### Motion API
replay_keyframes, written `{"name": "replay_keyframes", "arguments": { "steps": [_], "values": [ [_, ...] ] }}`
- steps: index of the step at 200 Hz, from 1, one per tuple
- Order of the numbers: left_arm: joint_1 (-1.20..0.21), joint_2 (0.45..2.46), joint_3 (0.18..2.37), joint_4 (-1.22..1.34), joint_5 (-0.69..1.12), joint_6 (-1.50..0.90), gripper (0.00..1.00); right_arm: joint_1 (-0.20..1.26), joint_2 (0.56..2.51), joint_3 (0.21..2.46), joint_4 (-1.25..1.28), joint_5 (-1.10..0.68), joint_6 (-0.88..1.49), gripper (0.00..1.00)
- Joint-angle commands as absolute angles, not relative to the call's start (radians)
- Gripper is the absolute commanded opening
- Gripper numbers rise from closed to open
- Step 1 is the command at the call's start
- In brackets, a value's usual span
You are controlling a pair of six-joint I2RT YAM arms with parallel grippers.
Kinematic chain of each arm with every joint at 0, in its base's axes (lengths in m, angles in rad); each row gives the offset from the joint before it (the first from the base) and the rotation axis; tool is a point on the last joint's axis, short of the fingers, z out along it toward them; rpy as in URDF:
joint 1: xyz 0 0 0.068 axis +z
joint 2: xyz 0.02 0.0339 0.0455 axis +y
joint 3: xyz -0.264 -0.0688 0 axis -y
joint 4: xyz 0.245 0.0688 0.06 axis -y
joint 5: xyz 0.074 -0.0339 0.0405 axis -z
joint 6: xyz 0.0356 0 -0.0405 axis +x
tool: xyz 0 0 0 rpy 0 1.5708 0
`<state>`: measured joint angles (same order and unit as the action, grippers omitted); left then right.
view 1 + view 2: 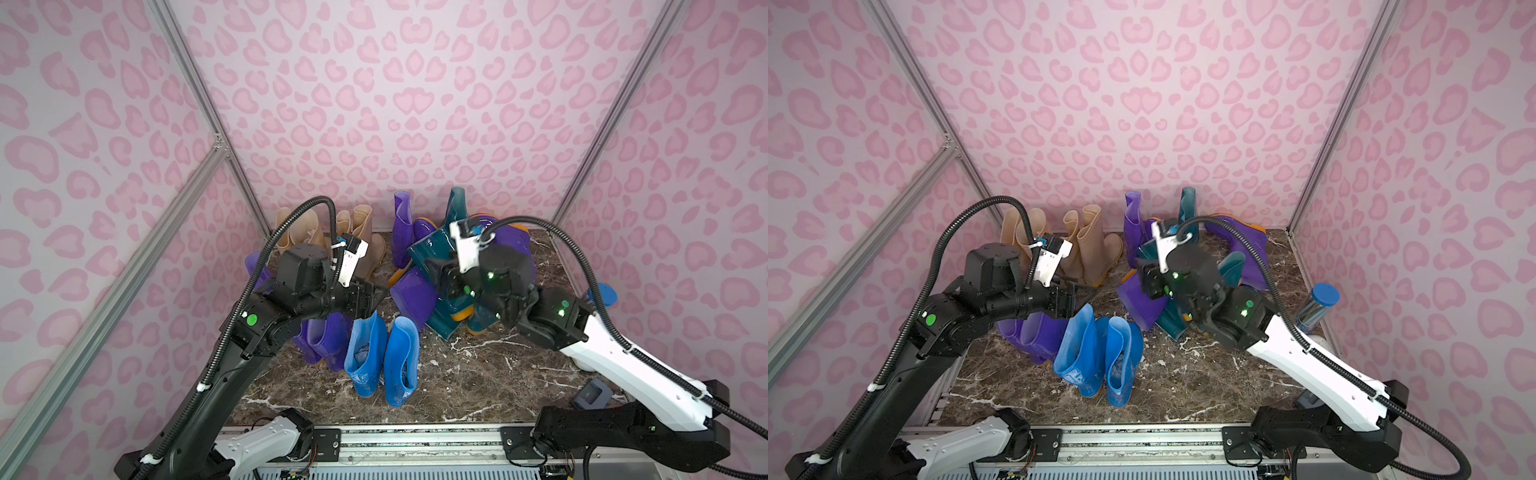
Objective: Match and arrange rain boots in pairs
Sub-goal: Pair a pair of rain boots at the center of the board, then adjust the rain boot at the corner of the board.
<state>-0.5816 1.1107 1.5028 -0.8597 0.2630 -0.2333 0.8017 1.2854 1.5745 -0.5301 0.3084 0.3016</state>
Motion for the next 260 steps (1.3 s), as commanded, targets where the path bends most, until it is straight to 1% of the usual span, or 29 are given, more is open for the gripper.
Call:
{"name": "replay_keyframes", "arguments": {
  "steps": [1, 8, 21, 30, 36, 44, 52, 68, 78, 85, 101, 145, 167, 179, 204, 260],
  "values": [
    [-0.580, 1.153, 1.534, -0.794, 0.287, -0.225, 0.75, 0.609, 1.346, 1.659, -0.586, 0.296, 0.247, 0.65],
    [-0.578, 1.167, 1.540, -0.773, 0.286, -0.225, 0.76, 0.516, 1.375, 1.686, -0.564, 0.267, 0.256, 0.65],
    [-0.571, 1.196, 1.553, -0.735, 0.280, -0.229, 0.76, 0.361, 1.441, 1.755, -0.552, 0.202, 0.279, 0.61],
    [-0.565, 1.219, 1.573, -0.725, 0.279, -0.233, 0.77, 0.281, 1.480, 1.788, -0.532, 0.213, 0.293, 0.60],
    [-0.561, 1.233, 1.584, -0.718, 0.283, -0.236, 0.76, 0.224, 1.505, 1.802, -0.519, 0.205, 0.310, 0.57],
    [-0.556, 1.250, 1.595, -0.713, 0.288, -0.240, 0.76, 0.151, 1.550, 1.837, -0.525, 0.137, 0.335, 0.52],
    [-0.550, 1.264, 1.610, -0.719, 0.292, -0.241, 0.76, 0.104, 1.602, 1.873, -0.539, 0.125, 0.345, 0.51],
    [-0.542, 1.276, 1.618, -0.719, 0.288, -0.229, 0.77, 0.049, 1.704, 1.910, -0.552, 0.176, 0.345, 0.53],
    [-0.539, 1.275, 1.621, -0.719, 0.280, -0.223, 0.76, 0.031, 1.767, 1.951, -0.594, 0.184, 0.338, 0.53],
    [-0.536, 1.272, 1.620, -0.715, 0.278, -0.213, 0.77, 0.028, 1.797, 1.965, -0.613, 0.232, 0.341, 0.55],
    [-0.533, 1.263, 1.608, -0.706, 0.270, -0.204, 0.78, 0.009, 1.815, 1.883, -0.548, 0.316, 0.316, 0.60],
    [-0.520, 1.297, 1.611, -0.714, 0.270, -0.187, 0.79, -0.092, 1.867, 1.760, -0.529, 0.186, 0.330, 0.71],
    [-0.505, 1.301, 1.603, -0.694, 0.223, -0.193, 0.78, -0.111, 1.887, 1.705, -0.524, 0.135, 0.335, 0.75],
    [-0.493, 1.295, 1.588, -0.665, 0.216, -0.203, 0.79, -0.112, 1.894, 1.664, -0.504, 0.146, 0.341, 0.77],
    [-0.469, 1.283, 1.558, -0.618, 0.207, -0.218, 0.79, -0.119, 1.908, 1.617, -0.473, 0.181, 0.348, 0.80],
    [-0.449, 1.276, 1.530, -0.618, 0.209, -0.208, 0.79, -0.141, 1.998, 1.588, -0.449, 0.121, 0.361, 0.82]
  ]
}}
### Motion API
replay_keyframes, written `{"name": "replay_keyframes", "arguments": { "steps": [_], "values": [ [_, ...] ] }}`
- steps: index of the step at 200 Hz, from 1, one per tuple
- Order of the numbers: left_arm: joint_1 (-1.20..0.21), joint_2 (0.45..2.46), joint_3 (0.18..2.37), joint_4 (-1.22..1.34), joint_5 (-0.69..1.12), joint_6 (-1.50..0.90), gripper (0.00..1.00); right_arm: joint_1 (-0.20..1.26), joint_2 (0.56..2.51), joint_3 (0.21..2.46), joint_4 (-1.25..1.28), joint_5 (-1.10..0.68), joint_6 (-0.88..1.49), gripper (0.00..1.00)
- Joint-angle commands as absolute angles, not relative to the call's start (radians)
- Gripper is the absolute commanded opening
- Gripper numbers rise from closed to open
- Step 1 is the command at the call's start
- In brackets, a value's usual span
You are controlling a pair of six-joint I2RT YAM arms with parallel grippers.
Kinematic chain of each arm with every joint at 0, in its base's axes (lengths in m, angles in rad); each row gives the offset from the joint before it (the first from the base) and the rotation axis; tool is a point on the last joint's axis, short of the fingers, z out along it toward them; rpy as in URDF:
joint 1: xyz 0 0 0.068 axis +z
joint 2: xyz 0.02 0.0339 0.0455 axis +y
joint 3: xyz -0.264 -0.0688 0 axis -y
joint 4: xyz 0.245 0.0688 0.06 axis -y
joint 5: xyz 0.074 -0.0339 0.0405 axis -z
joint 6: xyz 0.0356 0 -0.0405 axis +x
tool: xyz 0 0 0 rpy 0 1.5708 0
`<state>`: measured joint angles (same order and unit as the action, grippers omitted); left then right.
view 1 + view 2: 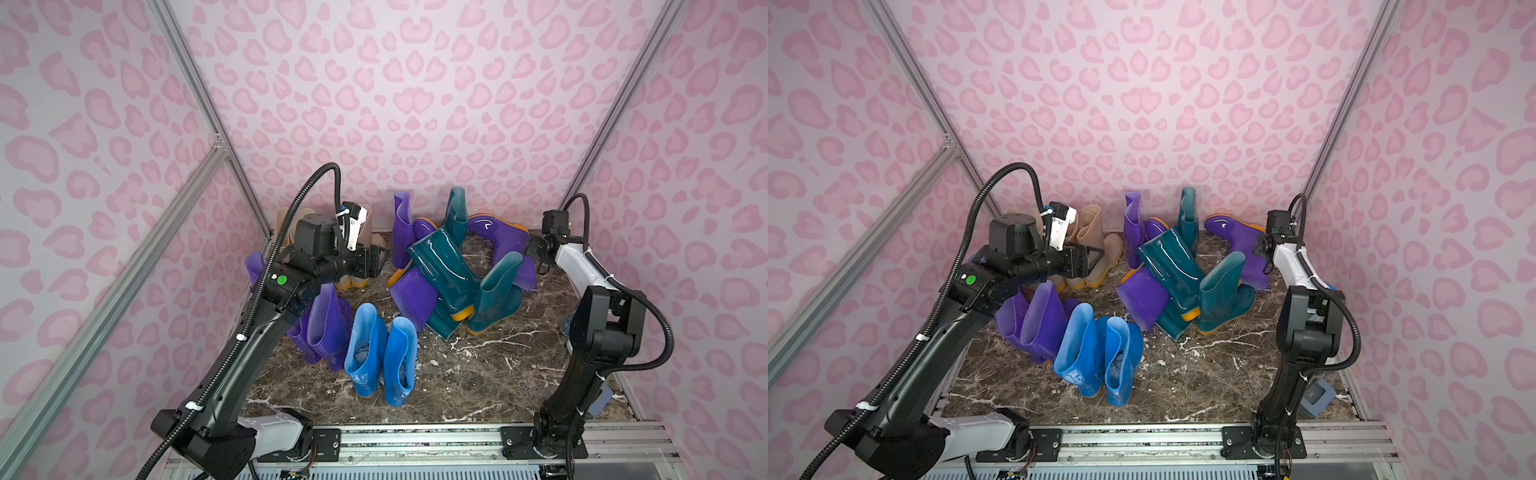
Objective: Match and arrange rain boots in pairs
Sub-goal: Adjust the rain boot at the corner of the board.
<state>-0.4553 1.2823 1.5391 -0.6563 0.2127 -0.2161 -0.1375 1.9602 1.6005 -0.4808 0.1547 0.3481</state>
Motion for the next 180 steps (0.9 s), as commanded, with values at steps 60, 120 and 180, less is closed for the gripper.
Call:
{"name": "replay_keyframes", "arguments": {
  "steps": [60, 120, 180],
  "values": [
    [-0.444, 1.296, 1.523, -0.608, 0.226, -0.207, 0.79, -0.184, 2.029, 1.493, -0.370, -0.091, 0.418, 0.82],
    [-0.442, 1.305, 1.520, -0.609, 0.242, -0.209, 0.78, -0.225, 2.048, 1.414, -0.229, -0.390, 0.462, 0.62],
    [-0.440, 1.283, 1.527, -0.624, 0.236, -0.199, 0.76, -0.226, 2.016, 1.410, -0.219, -0.414, 0.471, 0.00]
  ]
}}
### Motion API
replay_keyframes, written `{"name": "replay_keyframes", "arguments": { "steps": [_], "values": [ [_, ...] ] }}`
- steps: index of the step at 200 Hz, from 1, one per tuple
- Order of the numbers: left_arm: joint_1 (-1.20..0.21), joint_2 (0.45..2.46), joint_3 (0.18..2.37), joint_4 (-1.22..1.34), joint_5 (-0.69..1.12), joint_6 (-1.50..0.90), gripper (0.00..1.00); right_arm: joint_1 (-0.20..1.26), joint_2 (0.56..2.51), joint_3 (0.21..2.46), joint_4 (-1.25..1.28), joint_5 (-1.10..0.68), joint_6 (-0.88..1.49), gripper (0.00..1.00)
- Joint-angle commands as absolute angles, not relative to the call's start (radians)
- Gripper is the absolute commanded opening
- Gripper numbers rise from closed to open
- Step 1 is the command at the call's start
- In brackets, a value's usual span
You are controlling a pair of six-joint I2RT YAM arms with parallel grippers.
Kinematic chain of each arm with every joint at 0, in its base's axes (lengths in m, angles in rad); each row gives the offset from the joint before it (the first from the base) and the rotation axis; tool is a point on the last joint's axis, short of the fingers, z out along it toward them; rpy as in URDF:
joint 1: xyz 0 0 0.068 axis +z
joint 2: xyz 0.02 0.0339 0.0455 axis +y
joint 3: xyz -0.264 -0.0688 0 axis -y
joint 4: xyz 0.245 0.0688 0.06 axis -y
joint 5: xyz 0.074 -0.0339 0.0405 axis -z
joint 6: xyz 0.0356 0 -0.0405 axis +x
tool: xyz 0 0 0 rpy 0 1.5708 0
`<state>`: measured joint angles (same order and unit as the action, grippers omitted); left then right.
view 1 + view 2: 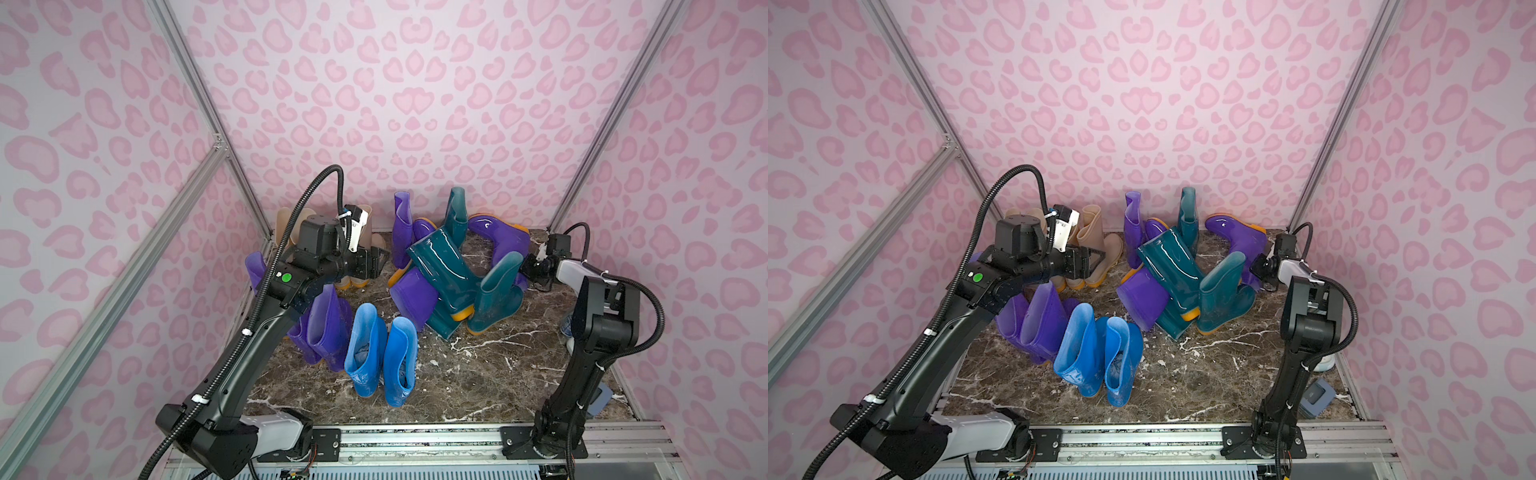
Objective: Match and arrange rain boots in pairs
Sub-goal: Adjust the rain boot at the corner of the board.
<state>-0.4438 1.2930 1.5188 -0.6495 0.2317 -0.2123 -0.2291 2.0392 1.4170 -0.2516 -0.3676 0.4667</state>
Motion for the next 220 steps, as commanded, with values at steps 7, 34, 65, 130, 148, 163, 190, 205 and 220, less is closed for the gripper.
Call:
{"name": "replay_keyframes", "arguments": {
  "steps": [7, 34, 65, 130, 148, 163, 190, 205, 220],
  "values": [
    [-0.440, 1.282, 1.528, -0.626, 0.240, -0.202, 0.75, -0.224, 1.998, 1.411, -0.214, -0.432, 0.480, 0.00],
    [-0.440, 1.278, 1.531, -0.621, 0.257, -0.214, 0.74, -0.200, 1.902, 1.474, -0.188, -0.499, 0.544, 0.00],
    [-0.441, 1.263, 1.539, -0.623, 0.265, -0.224, 0.74, -0.193, 1.821, 1.547, -0.105, -0.498, 0.680, 0.00],
    [-0.440, 1.215, 1.532, -0.627, 0.275, -0.236, 0.74, -0.219, 1.718, 1.326, 0.119, -0.385, 0.945, 0.00],
    [-0.441, 1.210, 1.529, -0.627, 0.277, -0.236, 0.74, -0.221, 1.723, 1.293, 0.090, -0.367, 0.983, 0.08],
    [-0.441, 1.206, 1.526, -0.626, 0.279, -0.239, 0.74, -0.207, 1.713, 1.225, 0.107, -0.377, 0.991, 0.27],
    [-0.442, 1.195, 1.509, -0.619, 0.275, -0.234, 0.74, -0.140, 1.682, 1.212, 0.015, -0.339, 0.859, 0.45],
    [-0.439, 1.195, 1.505, -0.617, 0.273, -0.228, 0.75, -0.129, 1.666, 1.217, -0.026, -0.307, 0.820, 0.53],
    [-0.440, 1.201, 1.511, -0.621, 0.278, -0.227, 0.75, -0.128, 1.644, 1.233, -0.051, -0.272, 0.790, 0.58]
  ]
}}
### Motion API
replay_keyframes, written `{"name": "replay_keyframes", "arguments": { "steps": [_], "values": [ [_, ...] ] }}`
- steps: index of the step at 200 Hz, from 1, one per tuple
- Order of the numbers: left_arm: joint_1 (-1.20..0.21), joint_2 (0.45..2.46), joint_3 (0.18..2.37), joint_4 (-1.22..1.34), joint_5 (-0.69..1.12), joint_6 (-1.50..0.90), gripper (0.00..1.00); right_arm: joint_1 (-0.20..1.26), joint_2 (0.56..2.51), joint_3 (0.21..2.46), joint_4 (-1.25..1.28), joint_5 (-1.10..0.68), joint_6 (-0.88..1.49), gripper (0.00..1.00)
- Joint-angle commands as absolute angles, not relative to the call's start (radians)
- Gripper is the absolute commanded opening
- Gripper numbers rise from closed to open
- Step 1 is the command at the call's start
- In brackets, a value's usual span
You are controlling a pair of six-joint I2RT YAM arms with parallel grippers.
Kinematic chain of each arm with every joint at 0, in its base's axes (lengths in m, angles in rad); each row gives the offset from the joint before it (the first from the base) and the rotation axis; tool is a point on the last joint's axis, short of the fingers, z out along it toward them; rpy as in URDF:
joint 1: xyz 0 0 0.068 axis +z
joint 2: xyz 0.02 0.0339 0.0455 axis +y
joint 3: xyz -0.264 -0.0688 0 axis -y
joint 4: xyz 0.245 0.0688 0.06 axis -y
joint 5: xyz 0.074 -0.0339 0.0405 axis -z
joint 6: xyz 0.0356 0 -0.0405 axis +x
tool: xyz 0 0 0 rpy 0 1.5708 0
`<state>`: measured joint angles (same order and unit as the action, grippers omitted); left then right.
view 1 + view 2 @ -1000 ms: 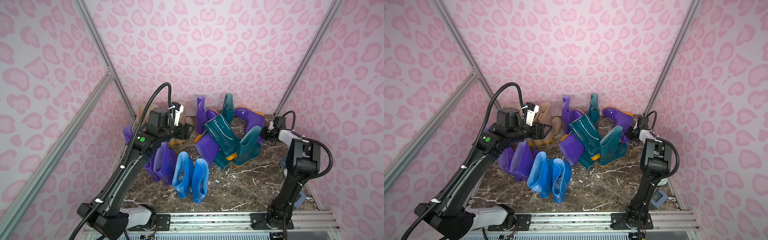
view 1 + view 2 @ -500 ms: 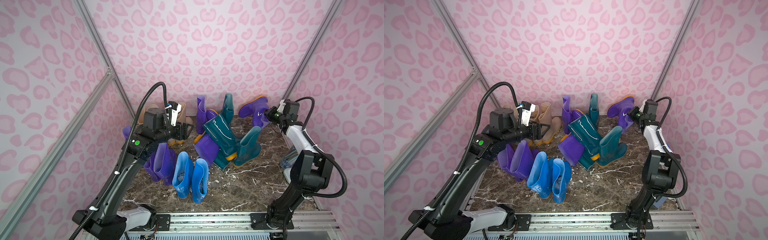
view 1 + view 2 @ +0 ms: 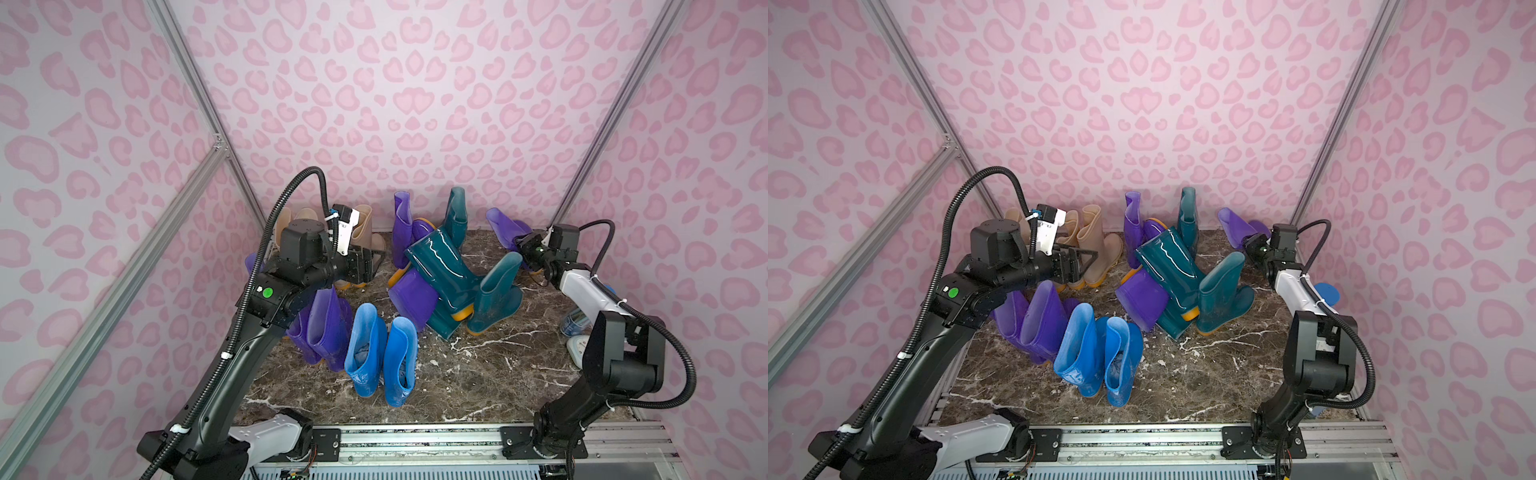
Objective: Match and arrange rain boots in pairs
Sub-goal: Adjust the rain boot at the corner of the board.
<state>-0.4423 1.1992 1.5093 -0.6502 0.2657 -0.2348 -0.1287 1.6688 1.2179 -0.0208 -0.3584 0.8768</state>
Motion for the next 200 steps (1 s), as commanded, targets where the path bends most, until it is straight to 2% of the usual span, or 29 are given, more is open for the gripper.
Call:
{"name": "replay_keyframes", "arguments": {
  "steps": [1, 27, 53, 111, 146, 178, 200],
  "values": [
    [-0.440, 1.202, 1.512, -0.621, 0.279, -0.226, 0.75, -0.127, 1.641, 1.234, -0.051, -0.270, 0.788, 0.58],
    [-0.439, 1.201, 1.509, -0.612, 0.284, -0.224, 0.75, -0.154, 1.641, 1.297, -0.034, -0.212, 0.771, 0.61],
    [-0.440, 1.204, 1.511, -0.613, 0.282, -0.225, 0.75, -0.202, 1.728, 1.426, -0.111, -0.288, 0.791, 0.62],
    [-0.439, 1.200, 1.517, -0.634, 0.262, -0.203, 0.76, -0.238, 1.723, 1.445, -0.095, -0.251, 0.784, 0.69],
    [-0.439, 1.215, 1.534, -0.637, 0.263, -0.199, 0.78, -0.274, 1.740, 1.592, -0.214, -0.196, 0.707, 0.72],
    [-0.439, 1.231, 1.540, -0.629, 0.276, -0.198, 0.80, -0.257, 1.711, 1.609, -0.236, -0.230, 0.630, 0.77],
    [-0.440, 1.248, 1.554, -0.635, 0.292, -0.196, 0.81, -0.208, 1.666, 1.607, -0.277, -0.179, 0.550, 0.81]
  ]
}}
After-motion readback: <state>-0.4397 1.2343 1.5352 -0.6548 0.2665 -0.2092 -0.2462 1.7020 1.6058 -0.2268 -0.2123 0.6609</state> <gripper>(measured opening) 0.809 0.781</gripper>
